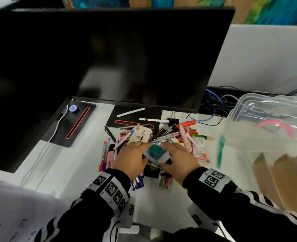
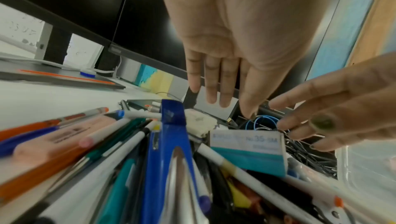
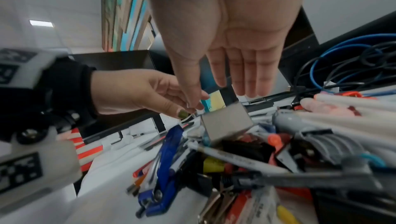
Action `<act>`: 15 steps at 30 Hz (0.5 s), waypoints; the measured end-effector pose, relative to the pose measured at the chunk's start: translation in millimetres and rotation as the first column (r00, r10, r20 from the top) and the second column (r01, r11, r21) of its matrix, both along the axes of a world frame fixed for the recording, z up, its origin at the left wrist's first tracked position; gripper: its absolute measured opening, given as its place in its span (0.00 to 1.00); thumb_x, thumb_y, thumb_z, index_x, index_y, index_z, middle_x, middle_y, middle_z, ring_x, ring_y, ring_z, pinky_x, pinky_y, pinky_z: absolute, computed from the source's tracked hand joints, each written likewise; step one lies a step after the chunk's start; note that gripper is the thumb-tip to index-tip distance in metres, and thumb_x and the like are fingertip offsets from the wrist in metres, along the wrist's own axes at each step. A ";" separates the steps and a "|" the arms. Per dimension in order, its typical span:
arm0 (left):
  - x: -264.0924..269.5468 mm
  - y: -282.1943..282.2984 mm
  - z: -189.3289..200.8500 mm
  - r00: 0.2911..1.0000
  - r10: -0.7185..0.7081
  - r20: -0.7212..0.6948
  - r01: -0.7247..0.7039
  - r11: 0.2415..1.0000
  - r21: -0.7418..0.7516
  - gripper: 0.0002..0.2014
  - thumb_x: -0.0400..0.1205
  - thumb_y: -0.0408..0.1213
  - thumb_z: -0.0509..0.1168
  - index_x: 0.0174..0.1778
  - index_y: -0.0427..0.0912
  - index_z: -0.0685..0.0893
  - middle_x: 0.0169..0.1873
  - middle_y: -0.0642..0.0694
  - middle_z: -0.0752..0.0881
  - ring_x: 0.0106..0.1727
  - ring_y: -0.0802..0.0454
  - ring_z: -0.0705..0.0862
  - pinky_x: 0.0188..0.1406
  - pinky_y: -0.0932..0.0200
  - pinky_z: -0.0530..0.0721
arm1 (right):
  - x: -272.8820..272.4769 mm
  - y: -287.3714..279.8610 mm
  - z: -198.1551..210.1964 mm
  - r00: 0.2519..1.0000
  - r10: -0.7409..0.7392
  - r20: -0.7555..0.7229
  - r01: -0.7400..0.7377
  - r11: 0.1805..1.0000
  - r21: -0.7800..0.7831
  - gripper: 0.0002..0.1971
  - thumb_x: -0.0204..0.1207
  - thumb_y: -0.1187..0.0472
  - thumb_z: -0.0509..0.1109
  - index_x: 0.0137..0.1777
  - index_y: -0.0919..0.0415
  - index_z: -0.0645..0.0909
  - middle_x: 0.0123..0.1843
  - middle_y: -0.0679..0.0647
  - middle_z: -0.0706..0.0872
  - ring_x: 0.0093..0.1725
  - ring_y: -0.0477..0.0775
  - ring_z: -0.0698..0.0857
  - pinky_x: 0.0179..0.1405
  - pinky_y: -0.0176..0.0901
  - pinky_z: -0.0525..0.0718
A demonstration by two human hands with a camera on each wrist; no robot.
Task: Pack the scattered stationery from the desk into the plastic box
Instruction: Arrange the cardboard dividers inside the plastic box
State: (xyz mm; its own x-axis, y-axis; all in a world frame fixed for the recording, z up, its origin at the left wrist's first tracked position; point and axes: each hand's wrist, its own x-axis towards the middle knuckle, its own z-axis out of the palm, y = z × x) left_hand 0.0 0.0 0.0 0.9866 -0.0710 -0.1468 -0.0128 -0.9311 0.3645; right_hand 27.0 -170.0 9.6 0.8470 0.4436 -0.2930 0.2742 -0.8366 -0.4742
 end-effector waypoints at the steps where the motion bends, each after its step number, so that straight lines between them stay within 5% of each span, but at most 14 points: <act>1: 0.7 1.8 -2.0 1.000 0.011 -0.018 -0.011 1.000 -0.013 0.28 0.80 0.37 0.63 0.76 0.57 0.68 0.71 0.52 0.75 0.72 0.52 0.71 0.74 0.53 0.66 | 1.4 5.5 -4.5 1.000 -0.010 0.005 0.010 1.000 -0.005 0.36 0.73 0.50 0.71 0.80 0.50 0.61 0.74 0.54 0.71 0.73 0.55 0.70 0.70 0.40 0.67; 9: 7.3 10.1 -18.2 0.998 -0.030 -0.055 0.026 0.997 -0.066 0.34 0.77 0.38 0.66 0.79 0.57 0.62 0.74 0.52 0.72 0.74 0.53 0.67 0.76 0.56 0.62 | 9.5 32.6 -28.3 0.996 -0.072 0.043 0.078 0.983 -0.165 0.40 0.69 0.44 0.71 0.80 0.51 0.60 0.74 0.57 0.71 0.74 0.60 0.68 0.74 0.51 0.68; 15: 12.9 11.4 -17.2 0.995 -0.074 -0.064 0.068 0.993 -0.094 0.37 0.75 0.42 0.70 0.79 0.57 0.60 0.75 0.54 0.69 0.74 0.54 0.67 0.75 0.54 0.65 | 6.5 16.9 -14.8 0.994 -0.112 -0.005 0.111 0.990 -0.088 0.37 0.73 0.50 0.71 0.81 0.53 0.60 0.77 0.55 0.70 0.75 0.57 0.68 0.74 0.45 0.67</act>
